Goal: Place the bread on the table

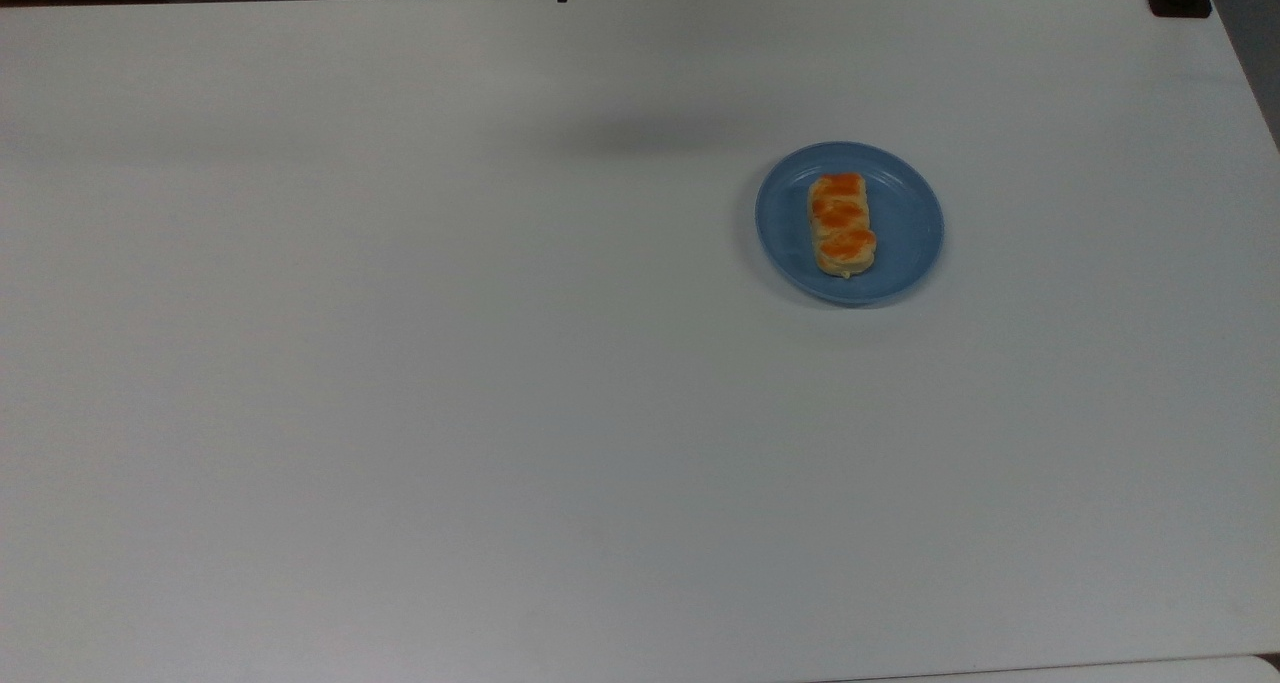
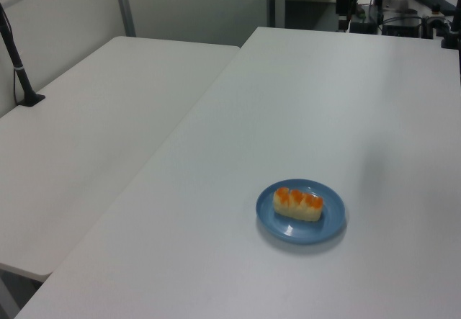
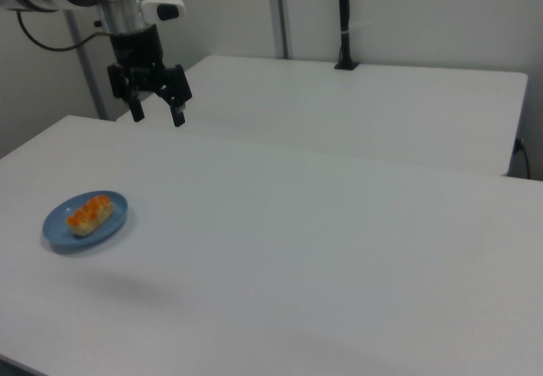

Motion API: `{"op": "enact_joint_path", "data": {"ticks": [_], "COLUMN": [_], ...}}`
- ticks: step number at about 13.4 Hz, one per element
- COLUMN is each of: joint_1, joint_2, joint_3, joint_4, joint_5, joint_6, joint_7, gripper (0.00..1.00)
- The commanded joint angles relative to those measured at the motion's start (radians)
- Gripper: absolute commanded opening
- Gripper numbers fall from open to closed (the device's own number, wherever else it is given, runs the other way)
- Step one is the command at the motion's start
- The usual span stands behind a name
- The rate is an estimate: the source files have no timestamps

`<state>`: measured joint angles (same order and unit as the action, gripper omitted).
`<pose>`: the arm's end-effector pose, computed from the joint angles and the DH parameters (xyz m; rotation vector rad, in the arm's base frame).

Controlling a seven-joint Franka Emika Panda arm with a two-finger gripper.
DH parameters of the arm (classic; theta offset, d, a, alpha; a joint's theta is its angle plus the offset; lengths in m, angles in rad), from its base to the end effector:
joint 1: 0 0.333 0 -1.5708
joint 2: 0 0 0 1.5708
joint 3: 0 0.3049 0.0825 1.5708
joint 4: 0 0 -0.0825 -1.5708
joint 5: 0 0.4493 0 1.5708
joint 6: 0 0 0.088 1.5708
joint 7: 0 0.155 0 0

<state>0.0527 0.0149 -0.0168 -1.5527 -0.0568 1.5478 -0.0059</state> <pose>0.6209 0.0134 0.5641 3.0835 0.0633 -0.0292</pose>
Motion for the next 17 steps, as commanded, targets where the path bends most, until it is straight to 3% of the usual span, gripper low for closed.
{"op": "enact_joint_path", "data": {"ticks": [1,13,15,17], "joint_1": [-0.013,0.004,0.048,0.105], "joint_2": [-0.015,-0.013,-0.010,-0.013], "joint_3": [-0.006,0.011,0.014,0.018], "joint_4": [-0.009,-0.014,-0.014,-0.014], "joint_5": [0.023,0.026,0.070,0.094], "joint_6": [-0.015,-0.014,-0.014,-0.012], "joint_7": [-0.006,0.000,0.009,0.119], "gripper": [1.00,1.00,1.00,1.00]}}
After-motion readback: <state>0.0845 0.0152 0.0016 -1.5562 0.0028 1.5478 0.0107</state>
